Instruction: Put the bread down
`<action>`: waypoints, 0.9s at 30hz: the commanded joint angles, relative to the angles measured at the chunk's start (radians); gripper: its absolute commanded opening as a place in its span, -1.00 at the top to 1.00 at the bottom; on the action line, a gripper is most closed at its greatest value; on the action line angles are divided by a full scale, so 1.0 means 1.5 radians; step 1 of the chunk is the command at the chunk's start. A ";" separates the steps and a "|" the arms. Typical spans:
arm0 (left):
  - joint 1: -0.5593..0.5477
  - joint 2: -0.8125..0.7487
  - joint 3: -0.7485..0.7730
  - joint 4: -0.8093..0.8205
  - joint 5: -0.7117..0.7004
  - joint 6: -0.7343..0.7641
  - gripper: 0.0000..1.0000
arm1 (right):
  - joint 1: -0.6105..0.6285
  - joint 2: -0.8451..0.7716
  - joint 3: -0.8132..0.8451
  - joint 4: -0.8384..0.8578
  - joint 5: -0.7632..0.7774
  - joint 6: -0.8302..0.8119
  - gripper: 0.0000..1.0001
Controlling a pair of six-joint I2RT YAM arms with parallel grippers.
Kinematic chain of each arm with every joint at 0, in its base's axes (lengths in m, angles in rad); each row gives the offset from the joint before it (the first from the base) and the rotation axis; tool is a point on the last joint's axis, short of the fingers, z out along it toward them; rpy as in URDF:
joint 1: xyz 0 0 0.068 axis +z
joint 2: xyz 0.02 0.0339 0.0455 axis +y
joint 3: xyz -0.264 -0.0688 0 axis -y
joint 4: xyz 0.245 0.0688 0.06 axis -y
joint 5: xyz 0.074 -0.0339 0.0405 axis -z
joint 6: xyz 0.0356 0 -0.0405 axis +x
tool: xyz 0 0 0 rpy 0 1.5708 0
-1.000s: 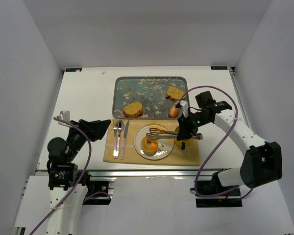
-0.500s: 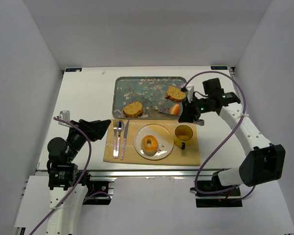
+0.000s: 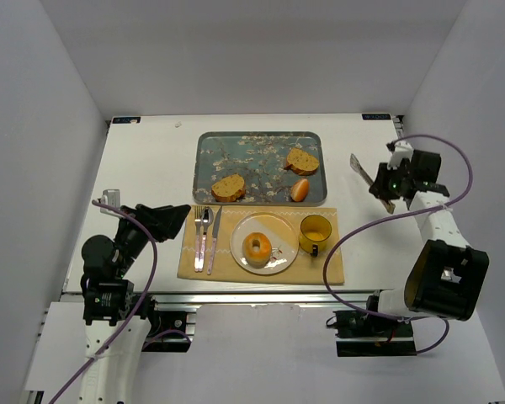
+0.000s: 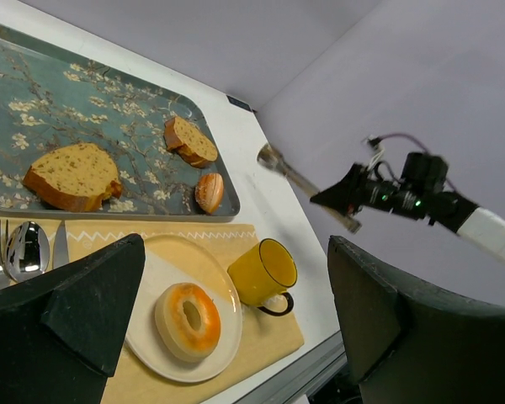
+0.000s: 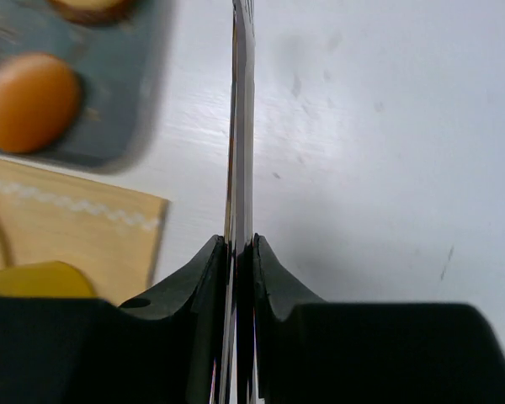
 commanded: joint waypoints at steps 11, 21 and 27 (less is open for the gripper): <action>0.002 0.048 -0.008 0.045 0.017 0.008 -0.96 | -0.013 0.070 -0.184 0.181 0.177 -0.033 0.04; 0.002 0.054 -0.004 0.043 0.017 0.010 -0.96 | -0.029 0.124 -0.174 0.144 0.186 -0.058 -0.61; 0.002 0.047 -0.006 0.039 0.015 0.012 -0.96 | -0.059 -0.015 -0.121 0.068 0.115 -0.122 -0.79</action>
